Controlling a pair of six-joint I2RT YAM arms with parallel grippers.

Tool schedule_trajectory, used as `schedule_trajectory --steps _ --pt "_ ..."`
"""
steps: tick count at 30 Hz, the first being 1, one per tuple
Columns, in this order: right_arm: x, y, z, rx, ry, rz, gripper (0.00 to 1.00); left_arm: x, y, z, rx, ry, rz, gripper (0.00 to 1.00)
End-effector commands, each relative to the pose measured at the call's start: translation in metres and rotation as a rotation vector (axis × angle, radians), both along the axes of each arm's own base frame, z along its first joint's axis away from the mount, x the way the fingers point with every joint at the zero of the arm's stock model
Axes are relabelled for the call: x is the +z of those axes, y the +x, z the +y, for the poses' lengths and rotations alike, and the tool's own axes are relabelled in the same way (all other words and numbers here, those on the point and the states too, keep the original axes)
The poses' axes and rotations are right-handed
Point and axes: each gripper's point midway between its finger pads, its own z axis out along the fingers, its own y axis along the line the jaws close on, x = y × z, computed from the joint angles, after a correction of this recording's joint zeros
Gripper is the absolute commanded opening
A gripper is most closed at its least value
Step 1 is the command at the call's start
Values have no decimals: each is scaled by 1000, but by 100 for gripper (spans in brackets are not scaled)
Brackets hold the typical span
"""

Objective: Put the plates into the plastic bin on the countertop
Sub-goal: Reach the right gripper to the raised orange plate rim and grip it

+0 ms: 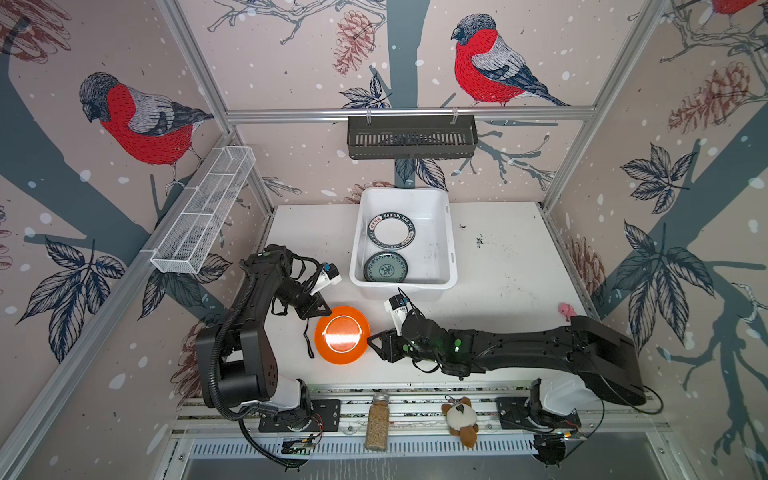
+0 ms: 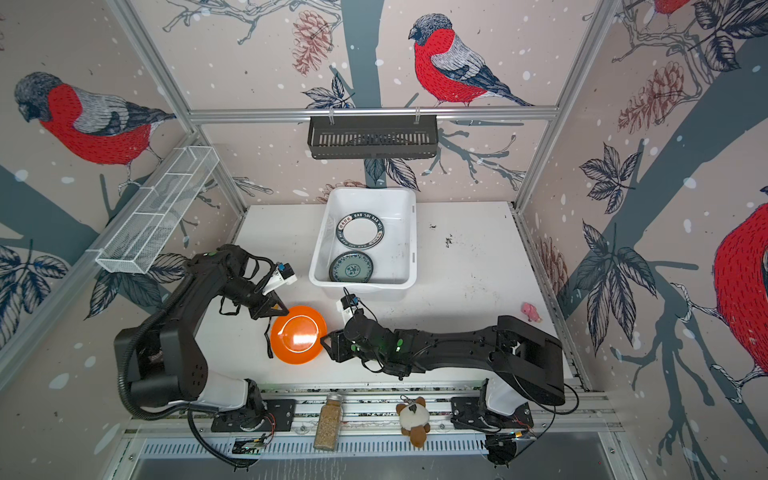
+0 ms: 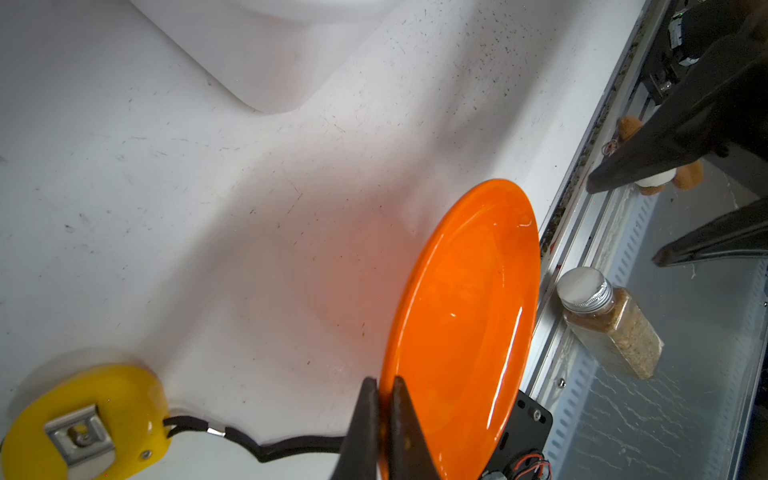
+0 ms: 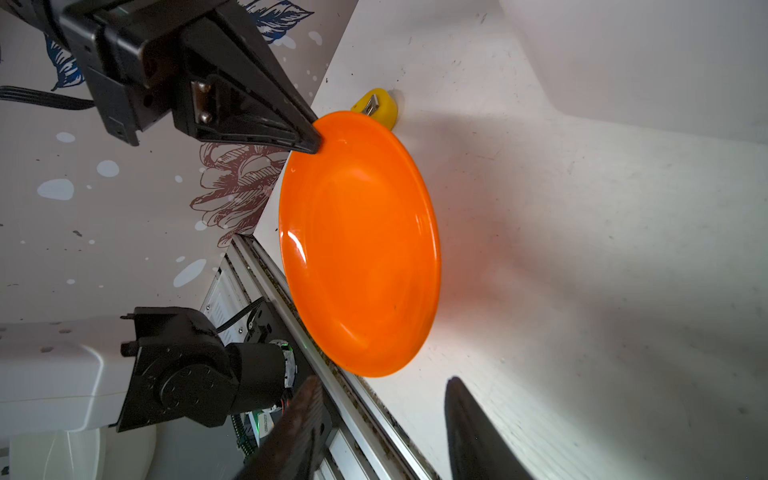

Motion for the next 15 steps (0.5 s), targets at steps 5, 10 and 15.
schedule_trajectory --steps 5,10,15 --pt "3 13 10 -51 15 -24 49 17 -17 -10 -23 -59 10 0" --pt "-1 16 17 -50 8 -19 49 26 -21 -13 -29 -75 -6 0" --pt "1 17 21 -46 28 -17 44 33 -25 -14 -35 -79 -30 0"
